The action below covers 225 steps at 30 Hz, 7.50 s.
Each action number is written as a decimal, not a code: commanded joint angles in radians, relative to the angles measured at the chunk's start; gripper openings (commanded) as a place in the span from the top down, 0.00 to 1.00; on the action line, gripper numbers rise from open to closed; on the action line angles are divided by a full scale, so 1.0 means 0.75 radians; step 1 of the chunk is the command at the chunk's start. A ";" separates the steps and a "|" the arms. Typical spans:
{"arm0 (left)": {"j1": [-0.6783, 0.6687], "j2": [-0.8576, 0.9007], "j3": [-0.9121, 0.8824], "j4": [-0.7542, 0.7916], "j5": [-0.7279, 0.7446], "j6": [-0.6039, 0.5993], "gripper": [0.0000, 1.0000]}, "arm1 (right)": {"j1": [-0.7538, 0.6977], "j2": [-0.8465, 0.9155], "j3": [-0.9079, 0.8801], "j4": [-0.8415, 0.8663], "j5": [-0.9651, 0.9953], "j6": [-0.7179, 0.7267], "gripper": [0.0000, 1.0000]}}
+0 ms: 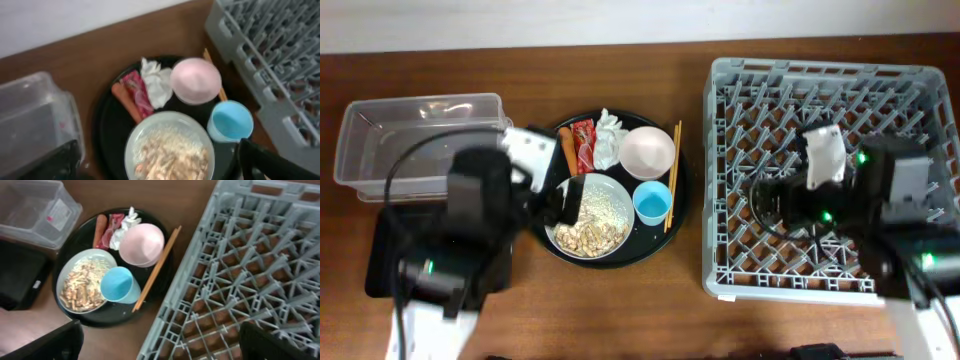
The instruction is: Sort waste into correct bins and load items into the dishwasher rack
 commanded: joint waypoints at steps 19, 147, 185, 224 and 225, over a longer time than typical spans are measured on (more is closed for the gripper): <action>-0.349 1.026 0.507 -0.282 0.053 -0.307 0.99 | -0.075 0.154 0.163 -0.203 0.185 0.355 0.02; 0.337 0.176 0.853 -0.929 -0.055 -0.233 0.01 | 0.698 1.222 0.570 -0.109 0.560 0.778 0.78; 0.337 0.176 0.853 -0.929 -0.055 -0.233 0.01 | 0.660 1.470 0.556 0.073 0.651 0.884 0.54; 0.337 0.176 0.853 -0.929 -0.054 -0.233 0.01 | 0.732 0.961 0.578 0.042 0.494 0.579 0.42; 0.337 0.176 0.853 -0.929 -0.055 -0.233 0.01 | 0.778 0.819 0.578 0.014 0.576 0.519 0.39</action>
